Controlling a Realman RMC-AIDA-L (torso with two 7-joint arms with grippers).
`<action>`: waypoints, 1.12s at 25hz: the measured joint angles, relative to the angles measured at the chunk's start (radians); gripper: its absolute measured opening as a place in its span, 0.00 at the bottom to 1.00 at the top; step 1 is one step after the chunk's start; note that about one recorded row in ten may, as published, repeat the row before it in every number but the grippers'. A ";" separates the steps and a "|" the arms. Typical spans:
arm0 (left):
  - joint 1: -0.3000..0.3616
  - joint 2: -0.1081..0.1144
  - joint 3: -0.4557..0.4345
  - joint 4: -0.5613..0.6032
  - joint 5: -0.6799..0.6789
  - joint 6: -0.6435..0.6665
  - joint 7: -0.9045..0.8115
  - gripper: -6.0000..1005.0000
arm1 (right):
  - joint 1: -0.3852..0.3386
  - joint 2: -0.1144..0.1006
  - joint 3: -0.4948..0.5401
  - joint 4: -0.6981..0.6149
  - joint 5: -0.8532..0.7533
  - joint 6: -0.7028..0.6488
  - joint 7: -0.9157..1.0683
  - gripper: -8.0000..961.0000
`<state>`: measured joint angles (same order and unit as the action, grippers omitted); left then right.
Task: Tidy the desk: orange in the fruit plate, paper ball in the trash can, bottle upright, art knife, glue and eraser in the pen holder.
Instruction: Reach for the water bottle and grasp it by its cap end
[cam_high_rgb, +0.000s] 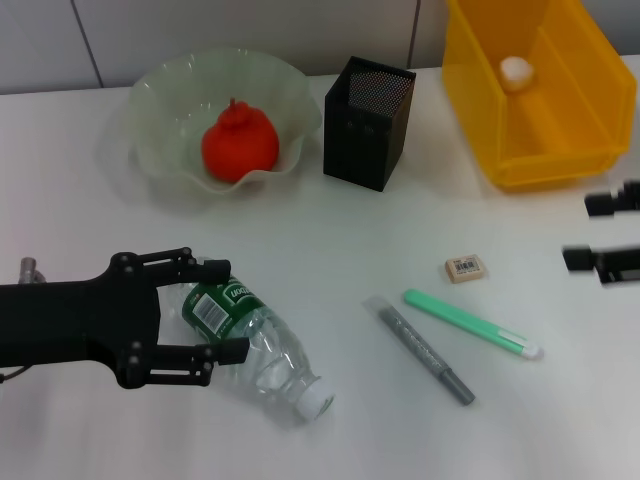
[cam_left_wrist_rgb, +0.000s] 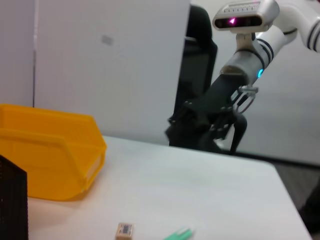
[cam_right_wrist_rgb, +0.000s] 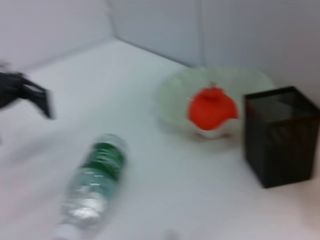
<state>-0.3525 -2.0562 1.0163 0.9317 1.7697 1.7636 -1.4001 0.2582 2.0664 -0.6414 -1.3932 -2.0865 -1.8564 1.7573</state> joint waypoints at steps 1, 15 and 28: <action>0.000 0.000 0.000 0.000 0.000 0.000 0.000 0.83 | 0.000 0.000 0.000 0.000 0.000 0.000 0.000 0.82; -0.013 -0.014 0.271 0.272 0.181 -0.132 0.150 0.83 | -0.029 -0.061 0.207 0.349 0.009 -0.112 -0.230 0.82; -0.017 -0.014 0.679 0.580 0.563 -0.312 -0.028 0.83 | -0.032 -0.056 0.226 0.359 0.009 -0.127 -0.200 0.82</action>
<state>-0.3697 -2.0706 1.6956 1.5114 2.3324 1.4517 -1.4280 0.2258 2.0105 -0.4155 -1.0339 -2.0776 -1.9832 1.5569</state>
